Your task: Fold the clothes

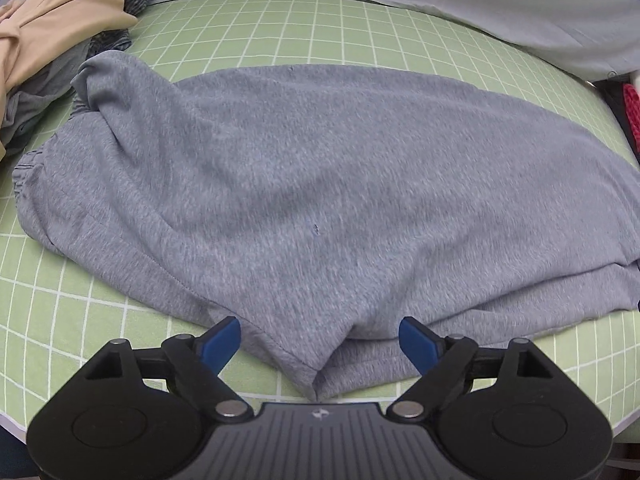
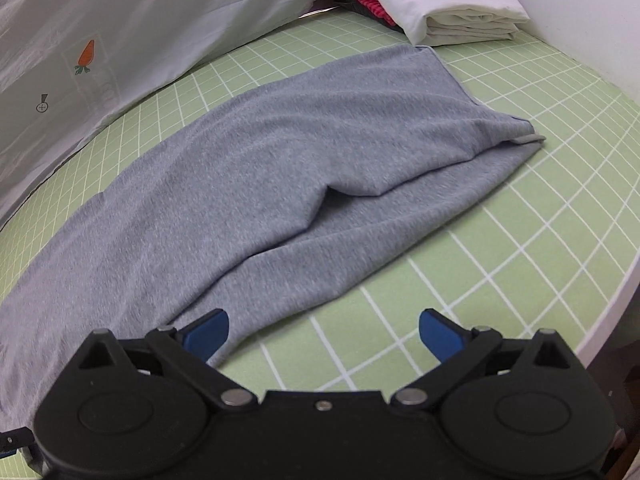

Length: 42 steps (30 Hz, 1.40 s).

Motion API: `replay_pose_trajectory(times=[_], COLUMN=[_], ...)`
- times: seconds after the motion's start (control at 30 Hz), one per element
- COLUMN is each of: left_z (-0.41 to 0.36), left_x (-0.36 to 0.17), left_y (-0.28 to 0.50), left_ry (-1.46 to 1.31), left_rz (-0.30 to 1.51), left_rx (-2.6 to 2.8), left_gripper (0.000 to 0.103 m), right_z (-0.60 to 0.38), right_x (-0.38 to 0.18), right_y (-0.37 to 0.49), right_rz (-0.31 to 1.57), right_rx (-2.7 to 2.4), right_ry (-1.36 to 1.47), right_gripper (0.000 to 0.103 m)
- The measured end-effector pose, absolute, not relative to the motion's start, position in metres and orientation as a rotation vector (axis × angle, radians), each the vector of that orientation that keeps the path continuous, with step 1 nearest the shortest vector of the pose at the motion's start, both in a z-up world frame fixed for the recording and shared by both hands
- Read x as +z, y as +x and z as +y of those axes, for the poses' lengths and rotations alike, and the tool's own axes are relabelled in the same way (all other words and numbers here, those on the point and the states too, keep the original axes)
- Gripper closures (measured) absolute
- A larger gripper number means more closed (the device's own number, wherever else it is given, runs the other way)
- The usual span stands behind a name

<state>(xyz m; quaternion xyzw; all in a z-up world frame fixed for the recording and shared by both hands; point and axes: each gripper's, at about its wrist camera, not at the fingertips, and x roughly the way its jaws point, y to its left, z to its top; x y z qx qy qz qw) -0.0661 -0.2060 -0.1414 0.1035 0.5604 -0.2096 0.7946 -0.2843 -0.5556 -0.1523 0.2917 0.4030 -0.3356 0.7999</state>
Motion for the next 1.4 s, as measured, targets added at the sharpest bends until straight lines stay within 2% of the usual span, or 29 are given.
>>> replay_pose_trajectory(times=[0.17,0.47,0.63,0.7,0.77,0.83,0.87,0.9,0.93,0.97,1.0,1.3,1.37,1.4], left_z=[-0.213,-0.240,-0.253,-0.256,-0.260,-0.263,-0.265,-0.267,-0.269,-0.270,-0.271,-0.265,-0.259,-0.256], left_x=[-0.132,-0.125,-0.120,-0.119,-0.119,-0.119,-0.119,-0.119,-0.120,-0.120,-0.121,-0.126,-0.124,-0.124], left_y=[-0.074,-0.114,-0.139,-0.145,-0.149,-0.152,-0.154,-0.156,-0.157,-0.158,-0.159,-0.159,-0.156,-0.153], left_ry=[0.199,0.103,0.143,0.149,0.163,0.177,0.185,0.192,0.195,0.193,0.190,0.119,0.075,0.054], left_rz=[1.169,1.140,1.145,1.149,1.151,1.152,1.152,1.152,1.153,1.157,1.160,1.155,1.137,1.127], left_rx=[-0.382,-0.165,-0.129,-0.118,-0.103,-0.090,-0.088,-0.086,-0.085,-0.085,-0.084,-0.048,-0.037,-0.030], left_gripper=[0.014,0.012,0.012,0.012,0.012,0.012,0.012,0.012,0.012,0.012,0.012,0.012,0.012,0.012], right_z=[-0.595,-0.689,-0.730,-0.741,-0.748,-0.753,-0.755,-0.758,-0.761,-0.763,-0.767,-0.809,-0.809,-0.805], right_x=[-0.158,-0.167,-0.175,-0.177,-0.177,-0.178,-0.178,-0.178,-0.178,-0.178,-0.178,-0.176,-0.171,-0.168], right_y=[-0.305,-0.307,-0.312,-0.316,-0.318,-0.321,-0.323,-0.325,-0.326,-0.328,-0.330,-0.364,-0.370,-0.372], right_rz=[0.818,0.851,0.892,0.879,0.859,0.844,0.835,0.828,0.829,0.829,0.829,0.868,0.852,0.838], right_rx=[-0.789,-0.852,-0.806,-0.768,-0.722,-0.682,-0.666,-0.659,-0.673,-0.687,-0.699,-0.861,-0.845,-0.832], right_ry=[0.662,0.376,0.272,0.280,0.291,0.297,0.307,0.313,0.305,0.298,0.293,0.288,0.344,0.373], right_gripper=[0.000,0.004,0.019,0.022,0.029,0.047,0.052,0.065,0.085,0.097,0.102,0.102,0.096,0.083])
